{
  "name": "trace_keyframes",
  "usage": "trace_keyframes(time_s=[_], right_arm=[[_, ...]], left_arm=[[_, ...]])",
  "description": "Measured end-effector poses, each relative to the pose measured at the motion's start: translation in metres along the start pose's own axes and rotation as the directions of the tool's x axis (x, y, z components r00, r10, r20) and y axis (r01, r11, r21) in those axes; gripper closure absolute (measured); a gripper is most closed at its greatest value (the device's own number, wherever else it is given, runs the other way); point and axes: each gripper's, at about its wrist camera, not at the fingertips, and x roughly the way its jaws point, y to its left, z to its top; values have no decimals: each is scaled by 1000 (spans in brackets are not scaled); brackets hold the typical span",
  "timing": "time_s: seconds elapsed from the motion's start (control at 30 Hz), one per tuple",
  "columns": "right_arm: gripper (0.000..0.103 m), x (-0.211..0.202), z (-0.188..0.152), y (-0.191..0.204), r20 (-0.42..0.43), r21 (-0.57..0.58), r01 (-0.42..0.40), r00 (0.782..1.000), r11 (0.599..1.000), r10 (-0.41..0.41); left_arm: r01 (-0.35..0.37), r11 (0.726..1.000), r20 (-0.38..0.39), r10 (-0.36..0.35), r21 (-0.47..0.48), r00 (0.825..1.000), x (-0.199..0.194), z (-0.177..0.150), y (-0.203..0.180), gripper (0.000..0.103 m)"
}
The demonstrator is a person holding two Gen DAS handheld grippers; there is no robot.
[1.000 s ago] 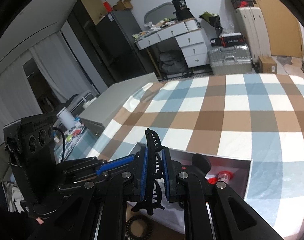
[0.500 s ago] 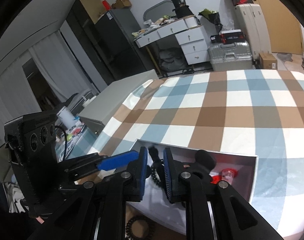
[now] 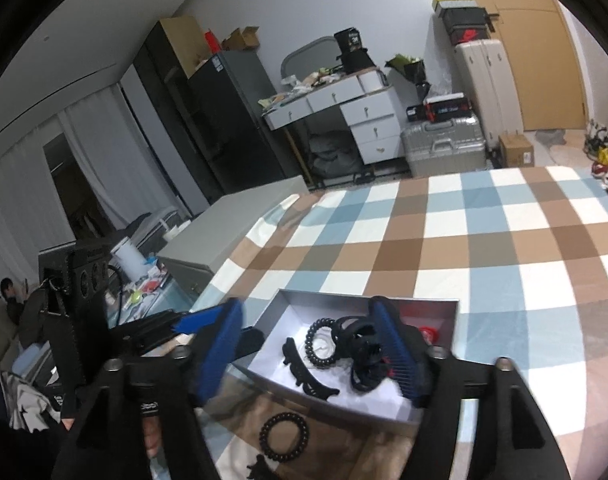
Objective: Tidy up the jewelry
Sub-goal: 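Carry both items into the grey box and open both grippers, then withdraw both grippers from the box back toward the table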
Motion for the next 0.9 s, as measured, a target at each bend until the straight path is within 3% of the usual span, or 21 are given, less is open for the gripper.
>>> trace_keyframes(time_s=[0.1, 0.17, 0.3, 0.37, 0.5, 0.67, 0.77, 0.9], right_arm=[[18, -11, -2, 3, 18, -16, 34, 999, 999, -33], [10, -18, -4, 4, 30, -16, 53, 998, 998, -53], [8, -32, -9, 6, 51, -14, 58, 997, 998, -57], [0, -39, -13, 8, 62, -14, 68, 996, 998, -67], [0, -50, -24, 15, 78, -27, 69, 995, 997, -67], [0, -53, -40, 22, 72, -35, 66, 995, 997, -63], [0, -51, -51, 23, 54, -29, 56, 997, 998, -54], [0, -39, -66, 19, 0, 0, 35, 999, 999, -35]], left_arm=[[-11, 1000, 28, 11, 4, 1000, -10, -2, -2, 42], [-29, 1000, 39, 30, -7, 999, -16, -5, -3, 37], [-63, 997, 60, 66, -45, 996, -25, -11, -1, 23], [-87, 994, 66, 91, -59, 994, -29, -13, -1, 22], [-134, 988, 68, 140, -78, 988, -36, -17, 1, 21], [-139, 988, 65, 143, -61, 988, -45, -34, 1, 16], [-140, 988, 44, 143, -66, 989, -46, -52, 3, 9], [-145, 988, 6, 145, -62, 989, -47, -70, 7, 8]])
